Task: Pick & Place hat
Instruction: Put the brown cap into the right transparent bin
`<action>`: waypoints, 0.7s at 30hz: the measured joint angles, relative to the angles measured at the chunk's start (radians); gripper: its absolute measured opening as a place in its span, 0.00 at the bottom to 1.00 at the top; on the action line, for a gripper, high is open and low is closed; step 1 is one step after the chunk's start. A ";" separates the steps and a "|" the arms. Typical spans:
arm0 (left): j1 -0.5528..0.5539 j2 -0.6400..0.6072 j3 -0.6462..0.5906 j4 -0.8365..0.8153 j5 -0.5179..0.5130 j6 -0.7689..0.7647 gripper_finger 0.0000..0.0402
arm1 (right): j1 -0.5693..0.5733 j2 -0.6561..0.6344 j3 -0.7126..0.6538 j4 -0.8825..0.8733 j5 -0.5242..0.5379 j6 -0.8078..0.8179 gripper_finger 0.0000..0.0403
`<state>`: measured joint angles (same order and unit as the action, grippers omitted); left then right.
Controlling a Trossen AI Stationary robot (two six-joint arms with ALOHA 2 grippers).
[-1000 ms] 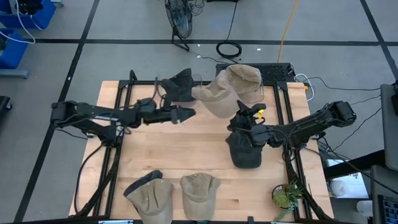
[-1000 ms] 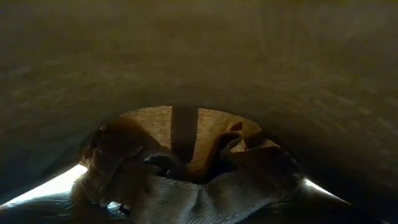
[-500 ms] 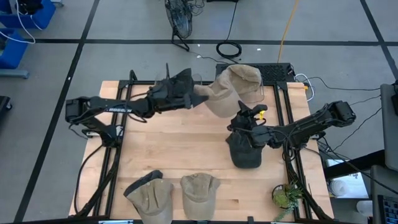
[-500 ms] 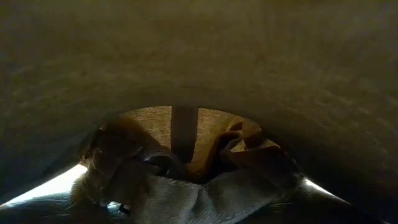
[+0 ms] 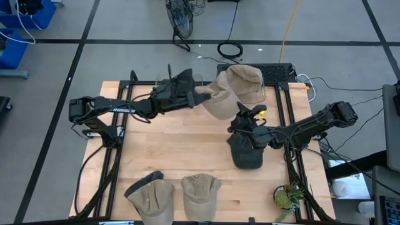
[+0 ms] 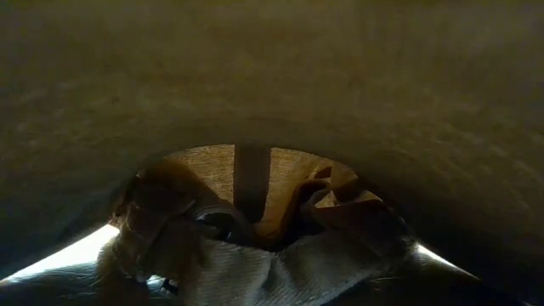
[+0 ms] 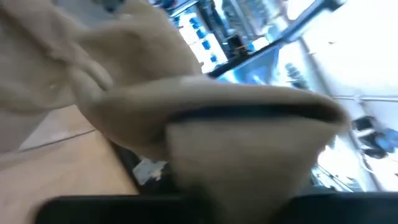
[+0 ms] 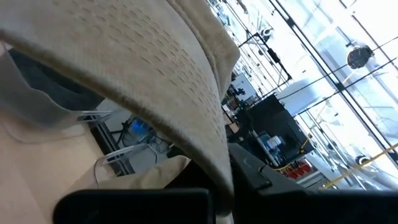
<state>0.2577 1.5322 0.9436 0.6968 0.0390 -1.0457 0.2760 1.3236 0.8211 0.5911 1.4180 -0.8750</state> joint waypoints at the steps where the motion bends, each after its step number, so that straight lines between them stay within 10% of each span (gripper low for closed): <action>1: 0.000 0.000 0.000 0.016 0.015 0.017 0.08 | 0.000 0.000 0.000 0.000 -0.010 0.007 0.02; 21: 0.040 -0.012 0.000 0.061 0.204 0.156 0.02 | 0.063 -0.009 0.000 -0.022 -0.031 0.499 0.46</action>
<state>0.2979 1.5199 0.9436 0.7581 0.2430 -0.8893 0.3390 1.3148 0.8212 0.5692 1.3867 -0.3761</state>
